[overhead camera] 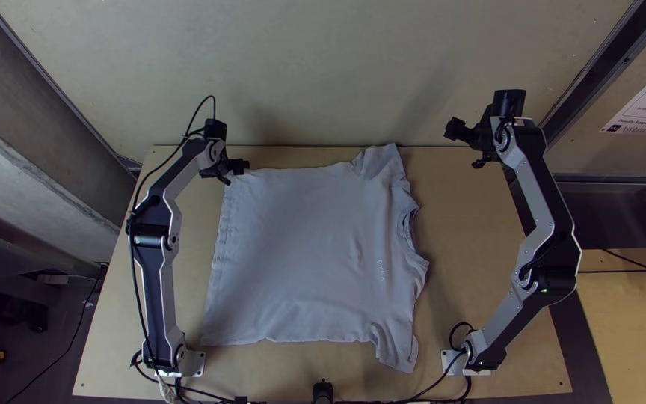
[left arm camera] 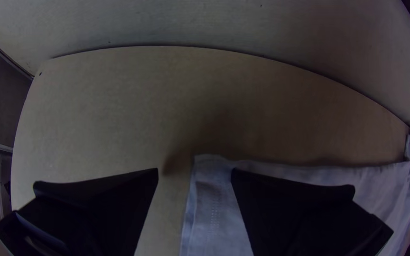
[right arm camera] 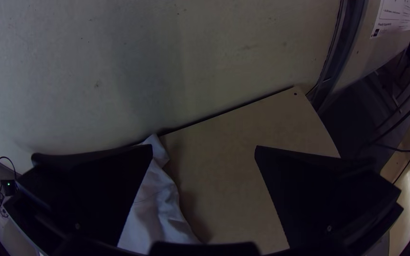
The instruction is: Fold the t-shirt
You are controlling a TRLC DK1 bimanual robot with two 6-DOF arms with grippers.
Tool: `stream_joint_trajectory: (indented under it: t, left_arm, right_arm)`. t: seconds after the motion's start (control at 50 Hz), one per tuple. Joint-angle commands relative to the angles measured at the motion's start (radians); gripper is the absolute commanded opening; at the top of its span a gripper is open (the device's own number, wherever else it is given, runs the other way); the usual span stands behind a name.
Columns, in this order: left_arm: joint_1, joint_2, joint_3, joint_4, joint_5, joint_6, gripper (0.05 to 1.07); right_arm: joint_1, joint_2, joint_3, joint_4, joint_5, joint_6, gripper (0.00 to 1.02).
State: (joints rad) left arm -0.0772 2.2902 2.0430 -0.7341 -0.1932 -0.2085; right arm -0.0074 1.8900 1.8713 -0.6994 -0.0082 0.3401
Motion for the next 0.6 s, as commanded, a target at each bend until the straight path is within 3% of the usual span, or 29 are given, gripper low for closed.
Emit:
stream_joint_trajectory:
  t: [0.0, 0.08, 0.28, 0.38, 0.58]
  left_arm:
    - [-0.010, 0.045, 0.016, -0.011, -0.029, 0.011, 0.52]
    - [-0.012, 0.045, 0.028, -0.005, -0.029, 0.027, 0.06]
    - [-0.018, -0.001, 0.032, -0.037, -0.017, 0.009, 0.08]
    - [-0.019, -0.049, 0.032, -0.050, 0.018, 0.000, 0.08]
    - [-0.024, -0.138, 0.032, -0.064, 0.064, -0.006, 0.08]
  right_arm:
    - [0.009, 0.038, 0.045, -0.009, -0.003, 0.034, 0.99]
    - [0.012, 0.067, 0.068, -0.017, -0.004, 0.033, 0.99]
    - [0.053, 0.175, 0.143, -0.072, -0.016, 0.033, 0.98]
    - [0.083, 0.245, 0.207, -0.111, -0.030, 0.033, 0.92]
    - [0.122, 0.419, 0.420, -0.239, -0.084, 0.057, 0.92]
